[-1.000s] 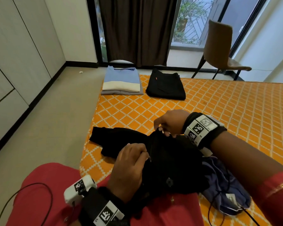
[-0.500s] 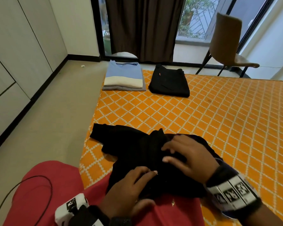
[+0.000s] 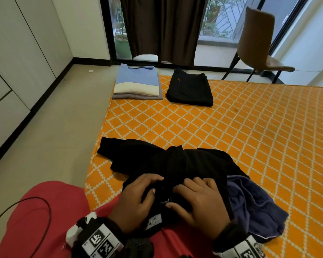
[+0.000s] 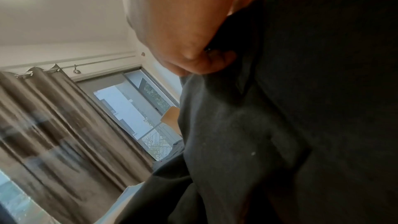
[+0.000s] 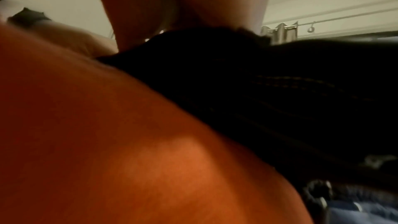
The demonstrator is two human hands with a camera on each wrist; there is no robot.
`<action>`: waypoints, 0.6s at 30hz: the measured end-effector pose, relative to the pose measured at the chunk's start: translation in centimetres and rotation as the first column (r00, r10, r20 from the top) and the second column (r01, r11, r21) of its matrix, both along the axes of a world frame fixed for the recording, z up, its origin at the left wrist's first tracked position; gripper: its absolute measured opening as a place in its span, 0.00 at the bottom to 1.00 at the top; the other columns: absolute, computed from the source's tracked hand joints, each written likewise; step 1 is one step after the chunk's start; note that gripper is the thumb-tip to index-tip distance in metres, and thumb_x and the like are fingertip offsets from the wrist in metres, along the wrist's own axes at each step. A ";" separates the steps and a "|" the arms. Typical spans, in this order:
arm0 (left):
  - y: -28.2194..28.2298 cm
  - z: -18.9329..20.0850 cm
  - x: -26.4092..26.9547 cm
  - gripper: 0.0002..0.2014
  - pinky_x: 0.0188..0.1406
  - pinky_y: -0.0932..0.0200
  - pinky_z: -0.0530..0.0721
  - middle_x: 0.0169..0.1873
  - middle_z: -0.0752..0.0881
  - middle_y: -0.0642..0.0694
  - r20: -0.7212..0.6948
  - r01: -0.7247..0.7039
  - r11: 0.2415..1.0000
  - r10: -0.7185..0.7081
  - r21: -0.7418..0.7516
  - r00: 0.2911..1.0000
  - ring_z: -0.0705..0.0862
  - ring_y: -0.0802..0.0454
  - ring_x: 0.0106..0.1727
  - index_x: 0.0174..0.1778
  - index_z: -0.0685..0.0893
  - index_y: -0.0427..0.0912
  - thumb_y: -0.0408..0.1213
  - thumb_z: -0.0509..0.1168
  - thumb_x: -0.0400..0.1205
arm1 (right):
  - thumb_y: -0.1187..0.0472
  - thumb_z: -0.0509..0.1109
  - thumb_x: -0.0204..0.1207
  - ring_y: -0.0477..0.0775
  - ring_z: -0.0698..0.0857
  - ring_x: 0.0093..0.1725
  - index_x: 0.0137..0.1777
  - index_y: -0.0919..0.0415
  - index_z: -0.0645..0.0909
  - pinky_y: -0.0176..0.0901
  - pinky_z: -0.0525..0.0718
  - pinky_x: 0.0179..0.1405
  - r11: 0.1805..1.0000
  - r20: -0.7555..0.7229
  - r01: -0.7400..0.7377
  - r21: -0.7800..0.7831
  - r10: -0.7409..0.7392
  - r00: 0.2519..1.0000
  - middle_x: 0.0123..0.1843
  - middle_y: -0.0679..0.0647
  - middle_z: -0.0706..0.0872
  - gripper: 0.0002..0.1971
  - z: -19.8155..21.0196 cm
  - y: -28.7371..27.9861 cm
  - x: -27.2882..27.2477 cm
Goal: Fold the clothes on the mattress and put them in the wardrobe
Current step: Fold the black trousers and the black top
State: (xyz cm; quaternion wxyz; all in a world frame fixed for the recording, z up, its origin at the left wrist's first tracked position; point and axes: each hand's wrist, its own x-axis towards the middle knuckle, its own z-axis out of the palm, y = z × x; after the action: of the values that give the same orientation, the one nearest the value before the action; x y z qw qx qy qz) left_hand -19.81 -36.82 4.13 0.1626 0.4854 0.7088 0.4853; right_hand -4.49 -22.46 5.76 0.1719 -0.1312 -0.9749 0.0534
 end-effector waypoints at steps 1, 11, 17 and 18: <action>0.0 0.1 -0.1 0.16 0.58 0.69 0.78 0.56 0.83 0.64 0.059 -0.017 1.000 0.017 -0.007 0.998 0.82 0.63 0.62 0.60 0.82 0.56 0.34 0.60 0.80 | 0.36 0.62 0.77 0.48 0.77 0.39 0.46 0.45 0.82 0.46 0.66 0.43 0.999 -0.021 0.005 0.038 -0.005 1.000 0.40 0.42 0.78 0.15 -0.1 -0.2 -0.4; 0.5 -1.4 0.3 0.32 0.73 0.67 0.67 0.71 0.74 0.70 -0.079 0.318 0.930 -0.337 -0.182 0.938 0.70 0.66 0.73 0.75 0.74 0.56 0.28 0.57 0.75 | 0.55 0.66 0.79 0.48 0.76 0.39 0.40 0.51 0.83 0.43 0.67 0.45 0.980 -0.191 -0.082 0.179 0.117 0.975 0.40 0.44 0.80 0.07 -2.1 -0.7 -0.3; 0.3 -1.7 0.3 0.34 0.71 0.70 0.69 0.73 0.69 0.77 -0.042 0.312 0.933 -0.324 -0.182 0.945 0.69 0.67 0.73 0.75 0.69 0.66 0.24 0.59 0.80 | 0.53 0.65 0.80 0.48 0.80 0.39 0.42 0.51 0.84 0.39 0.70 0.45 0.977 -0.138 -0.149 0.150 0.170 0.976 0.43 0.44 0.83 0.09 -2.3 -0.3 -0.5; 0.2 -1.6 0.2 0.34 0.71 0.70 0.69 0.73 0.71 0.74 -0.027 0.296 0.944 -0.303 -0.148 0.953 0.70 0.67 0.73 0.74 0.72 0.64 0.23 0.60 0.79 | 0.50 0.64 0.82 0.47 0.80 0.39 0.43 0.51 0.85 0.38 0.71 0.45 0.980 -0.137 -0.169 0.107 0.182 0.974 0.43 0.45 0.83 0.10 -2.3 0.0 -0.4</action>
State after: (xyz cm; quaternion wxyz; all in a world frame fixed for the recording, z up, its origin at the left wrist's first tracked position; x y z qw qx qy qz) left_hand -19.63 -36.65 2.49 0.2509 0.5866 0.6633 0.3912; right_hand -4.87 -22.50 3.51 0.2432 -0.0320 -0.9689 0.0318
